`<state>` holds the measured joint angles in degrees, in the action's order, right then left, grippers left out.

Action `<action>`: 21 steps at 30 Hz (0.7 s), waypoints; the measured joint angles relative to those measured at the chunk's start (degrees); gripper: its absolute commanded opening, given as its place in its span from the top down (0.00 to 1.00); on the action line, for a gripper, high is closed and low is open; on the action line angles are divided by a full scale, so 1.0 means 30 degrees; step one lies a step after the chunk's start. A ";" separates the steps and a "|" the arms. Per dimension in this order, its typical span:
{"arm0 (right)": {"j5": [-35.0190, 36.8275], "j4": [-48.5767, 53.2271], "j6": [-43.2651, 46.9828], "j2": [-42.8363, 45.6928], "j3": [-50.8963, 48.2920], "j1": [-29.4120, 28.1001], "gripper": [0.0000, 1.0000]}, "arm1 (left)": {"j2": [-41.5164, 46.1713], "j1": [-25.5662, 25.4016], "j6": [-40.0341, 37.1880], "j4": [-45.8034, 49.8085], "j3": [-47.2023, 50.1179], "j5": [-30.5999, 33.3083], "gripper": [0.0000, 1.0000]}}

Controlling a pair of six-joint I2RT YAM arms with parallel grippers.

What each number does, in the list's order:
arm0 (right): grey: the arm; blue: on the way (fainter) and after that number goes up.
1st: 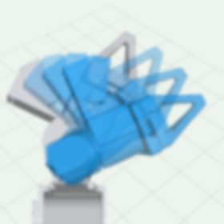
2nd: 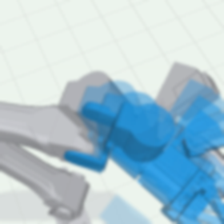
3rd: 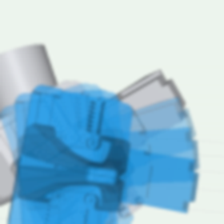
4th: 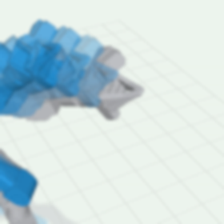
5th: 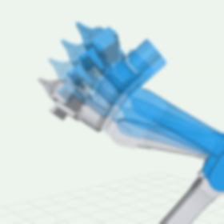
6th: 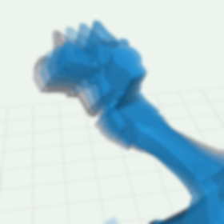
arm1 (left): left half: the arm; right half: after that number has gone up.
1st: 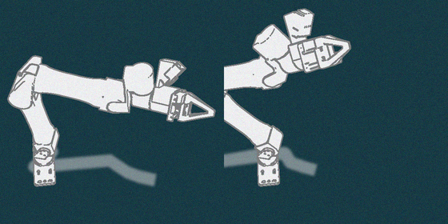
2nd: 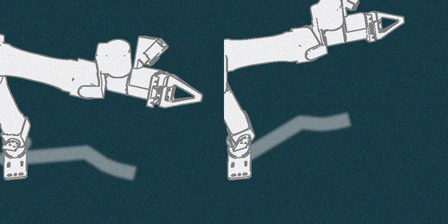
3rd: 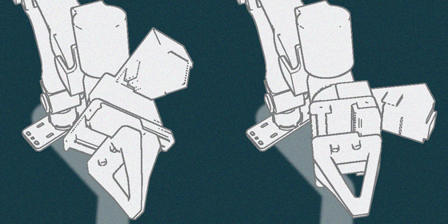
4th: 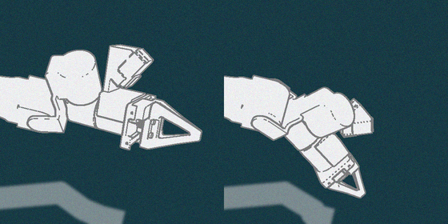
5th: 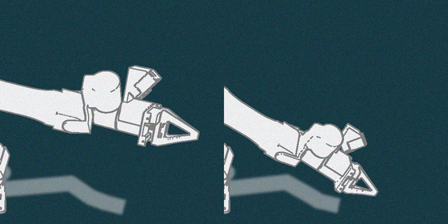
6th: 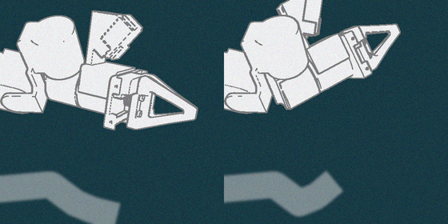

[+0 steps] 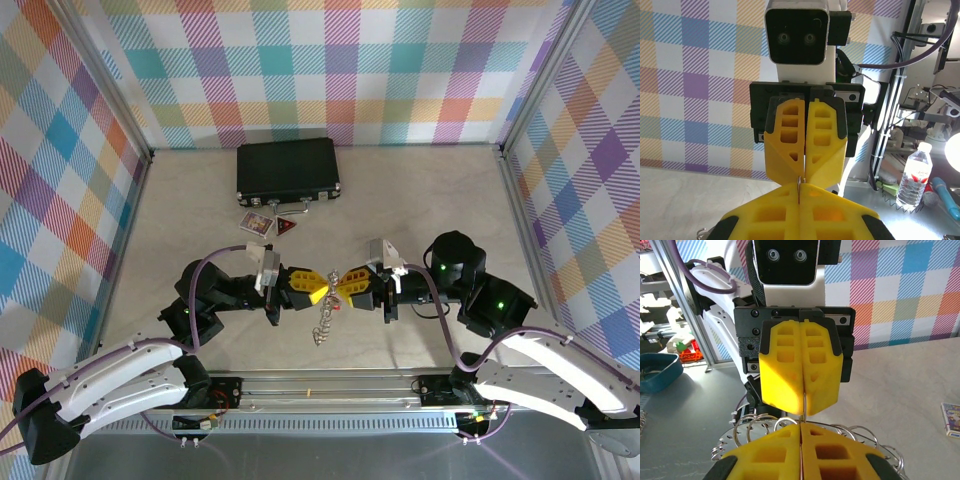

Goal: Put the keys on the keyring

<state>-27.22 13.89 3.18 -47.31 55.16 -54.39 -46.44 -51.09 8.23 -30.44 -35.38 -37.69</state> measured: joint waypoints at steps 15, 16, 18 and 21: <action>-0.0058 -0.0350 -0.0073 0.0182 -0.0597 0.0000 0.75 | -0.0248 0.0000 0.0131 -0.0007 0.0044 0.0284 1.00; -0.0044 -0.0350 -0.0080 0.0219 -0.0641 0.0000 0.75 | -0.0277 0.0000 0.0131 -0.0007 0.0044 0.0277 1.00; 0.0029 -0.0342 -0.0073 0.0219 -0.0648 0.0000 0.75 | -0.0291 0.0000 0.0131 -0.0007 0.0044 0.0284 1.00; 0.0146 -0.0350 -0.0087 0.0182 -0.0648 0.0000 0.71 | -0.0284 0.0000 0.0131 -0.0007 0.0044 0.0299 1.00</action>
<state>-26.79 12.84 2.92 -46.76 53.21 -54.39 -47.29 -51.09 8.62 -30.46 -35.24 -36.80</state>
